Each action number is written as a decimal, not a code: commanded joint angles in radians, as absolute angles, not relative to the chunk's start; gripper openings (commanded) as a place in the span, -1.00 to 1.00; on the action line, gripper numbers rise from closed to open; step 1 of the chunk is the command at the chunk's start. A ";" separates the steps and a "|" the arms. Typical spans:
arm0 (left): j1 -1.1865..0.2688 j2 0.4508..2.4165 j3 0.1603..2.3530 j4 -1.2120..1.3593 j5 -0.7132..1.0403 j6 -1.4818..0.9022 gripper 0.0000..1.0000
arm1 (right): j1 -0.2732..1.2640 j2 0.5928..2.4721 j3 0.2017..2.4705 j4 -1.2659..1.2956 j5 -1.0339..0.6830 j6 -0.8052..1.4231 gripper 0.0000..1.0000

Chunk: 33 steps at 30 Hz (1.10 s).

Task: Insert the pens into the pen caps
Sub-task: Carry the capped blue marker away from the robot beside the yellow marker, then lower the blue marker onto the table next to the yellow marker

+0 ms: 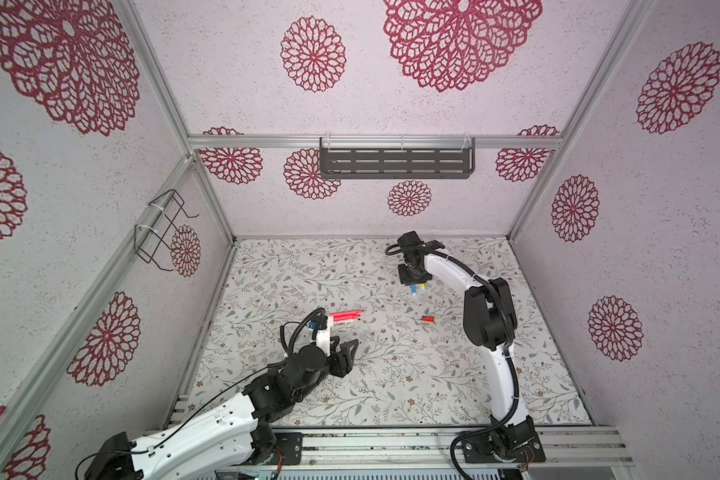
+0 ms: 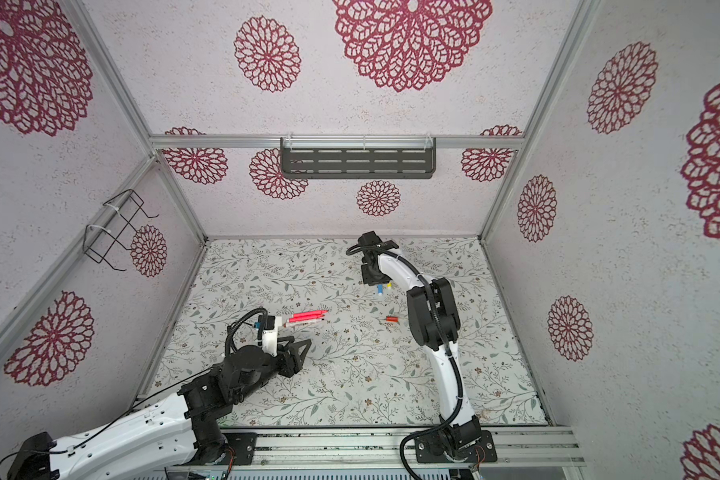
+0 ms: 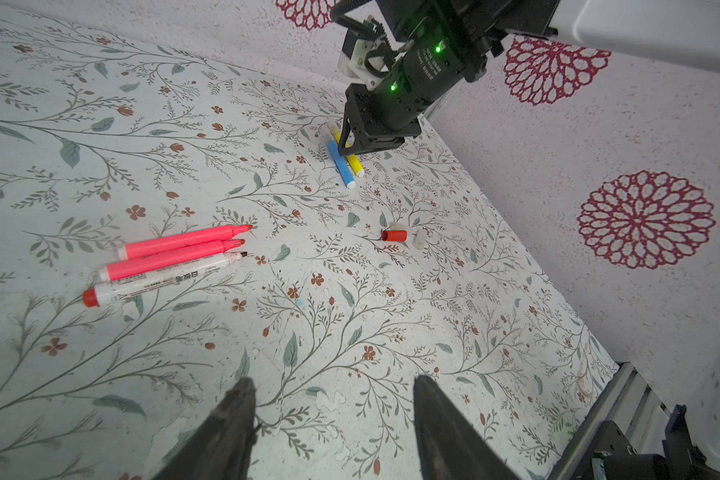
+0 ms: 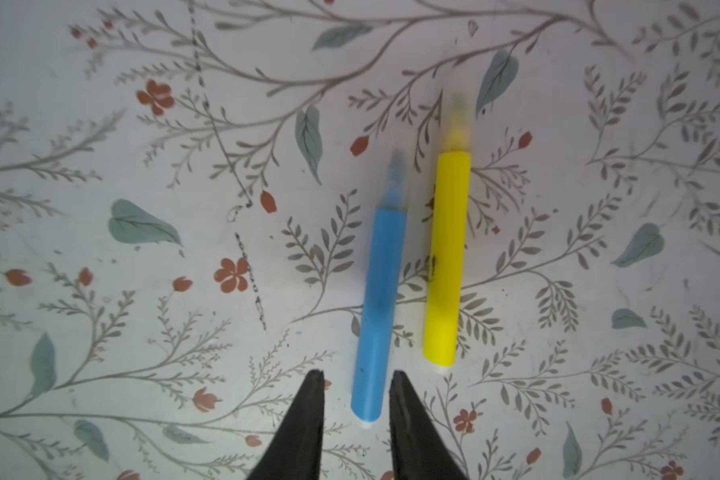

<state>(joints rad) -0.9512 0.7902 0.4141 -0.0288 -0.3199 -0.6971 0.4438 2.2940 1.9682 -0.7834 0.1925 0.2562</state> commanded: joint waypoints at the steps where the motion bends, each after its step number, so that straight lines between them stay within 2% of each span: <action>1: -0.957 0.773 0.406 -0.028 -0.328 -0.709 0.25 | 0.445 2.239 1.951 -0.760 0.189 0.276 -0.38; 11: -0.956 0.775 0.402 -0.028 -0.333 -0.706 0.24 | 0.447 2.262 1.905 -0.734 0.201 0.284 -0.38; 23: -0.956 0.767 0.401 -0.027 -0.337 -0.698 0.24 | 0.447 2.290 1.900 -0.733 0.227 0.287 -0.51; 29: -0.956 0.770 0.400 -0.027 -0.337 -0.693 0.24 | 0.448 2.284 1.892 -0.729 0.250 0.291 -0.36; 33: -0.956 0.772 0.400 -0.026 -0.341 -0.691 0.24 | 0.446 2.285 1.893 -0.727 0.258 0.288 -0.35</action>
